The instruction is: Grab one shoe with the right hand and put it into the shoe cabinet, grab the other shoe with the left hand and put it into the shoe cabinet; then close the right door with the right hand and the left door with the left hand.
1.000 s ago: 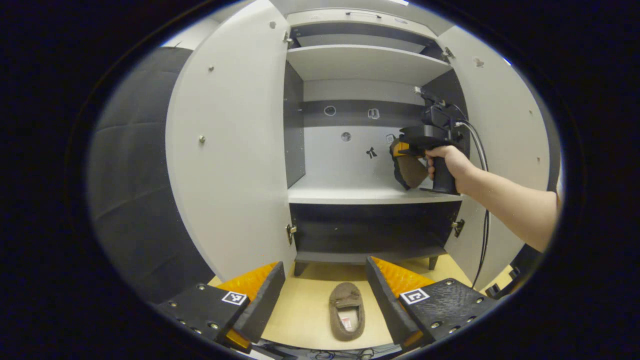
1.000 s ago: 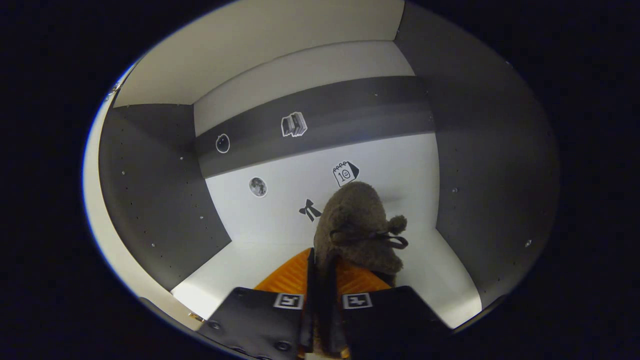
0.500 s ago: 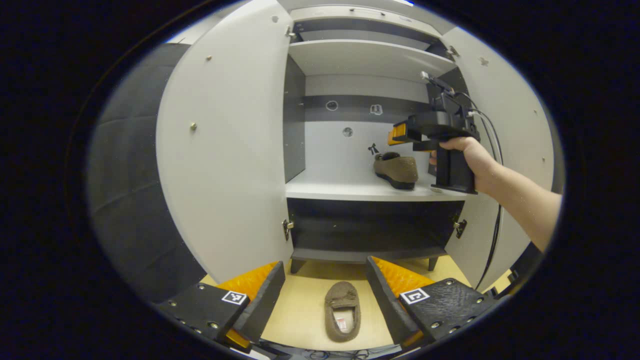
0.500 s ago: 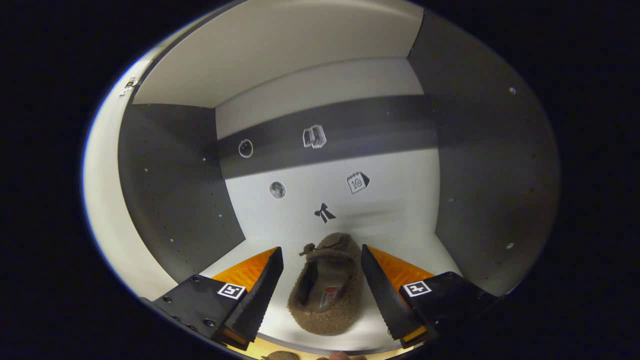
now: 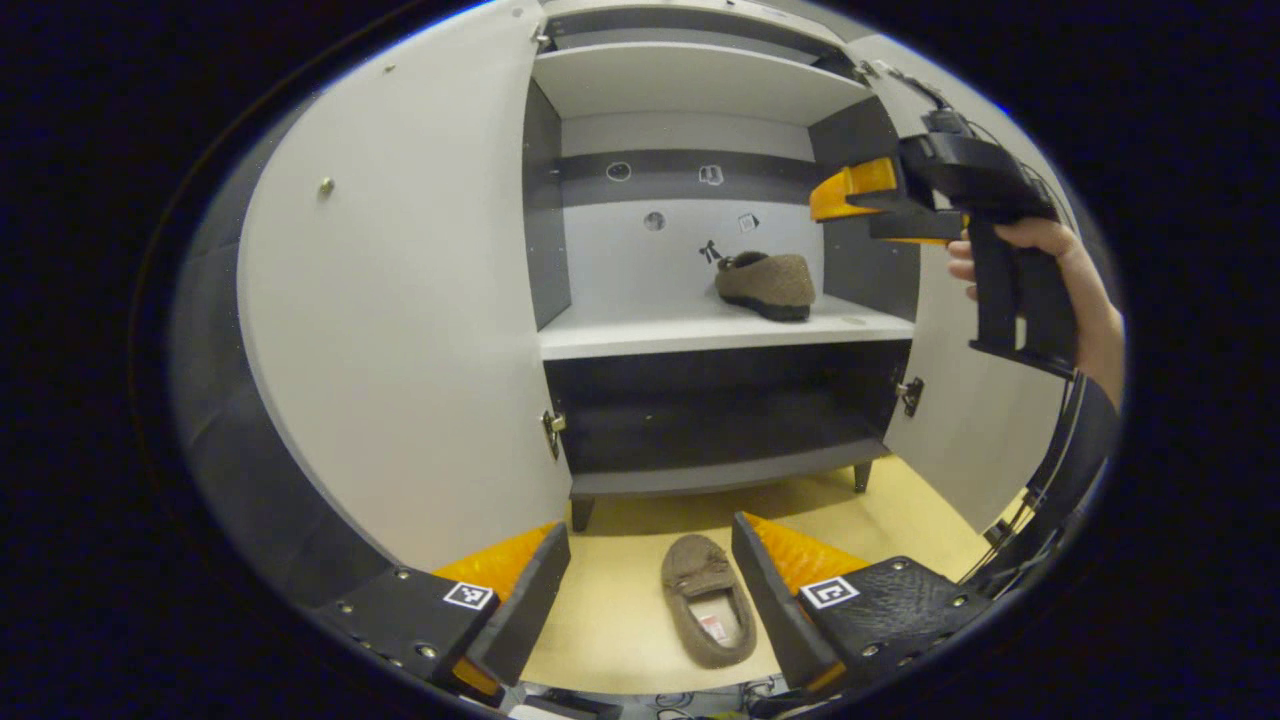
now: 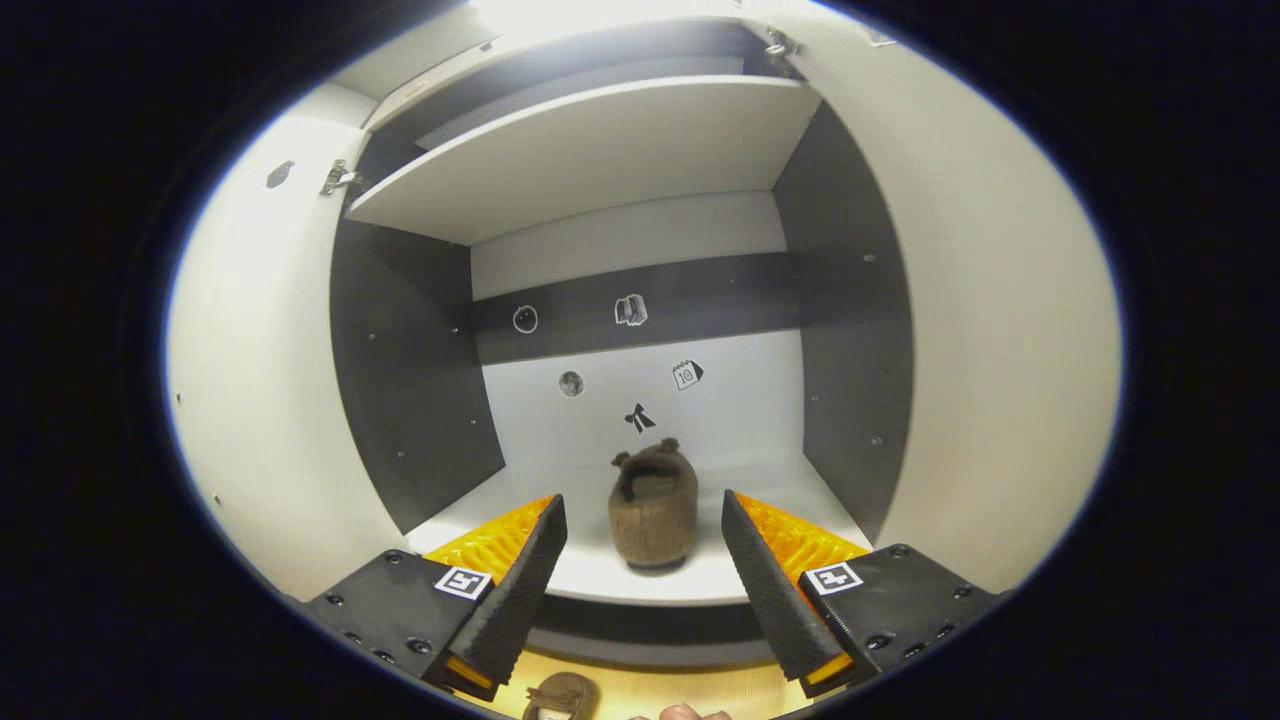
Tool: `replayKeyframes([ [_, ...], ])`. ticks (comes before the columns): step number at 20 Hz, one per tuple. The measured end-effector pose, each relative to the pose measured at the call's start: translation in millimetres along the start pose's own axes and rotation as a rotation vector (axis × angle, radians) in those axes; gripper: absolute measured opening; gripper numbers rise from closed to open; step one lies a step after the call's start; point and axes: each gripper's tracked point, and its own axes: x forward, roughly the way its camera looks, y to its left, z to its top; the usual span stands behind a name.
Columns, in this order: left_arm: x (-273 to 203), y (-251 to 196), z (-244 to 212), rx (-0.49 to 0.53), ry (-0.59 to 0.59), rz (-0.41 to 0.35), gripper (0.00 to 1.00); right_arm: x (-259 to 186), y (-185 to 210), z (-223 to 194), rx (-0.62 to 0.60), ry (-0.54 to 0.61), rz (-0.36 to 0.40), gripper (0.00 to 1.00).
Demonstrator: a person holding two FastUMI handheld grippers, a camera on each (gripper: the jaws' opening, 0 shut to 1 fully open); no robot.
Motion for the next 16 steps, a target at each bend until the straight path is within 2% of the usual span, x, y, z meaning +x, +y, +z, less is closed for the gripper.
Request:
replayKeyframes([
  [3,9,-12,-30,0.005,0.074,-0.070,0.95,-43,-5,-29,0.011,0.033,-0.046,0.98],
  [4,11,-14,-36,0.010,0.092,-0.076,0.95,-56,-8,-38,0.017,0.046,-0.066,0.95],
  [5,11,-14,-39,0.014,0.104,-0.078,0.95,-71,-12,-47,0.026,0.057,-0.093,0.98],
  [13,29,-13,-77,-0.013,0.321,-0.129,0.95,-165,-23,-105,-0.001,0.147,-0.205,0.98],
  [16,39,-10,-93,-0.002,0.388,-0.124,0.95,-205,-40,-116,-0.034,0.162,-0.295,0.98],
])
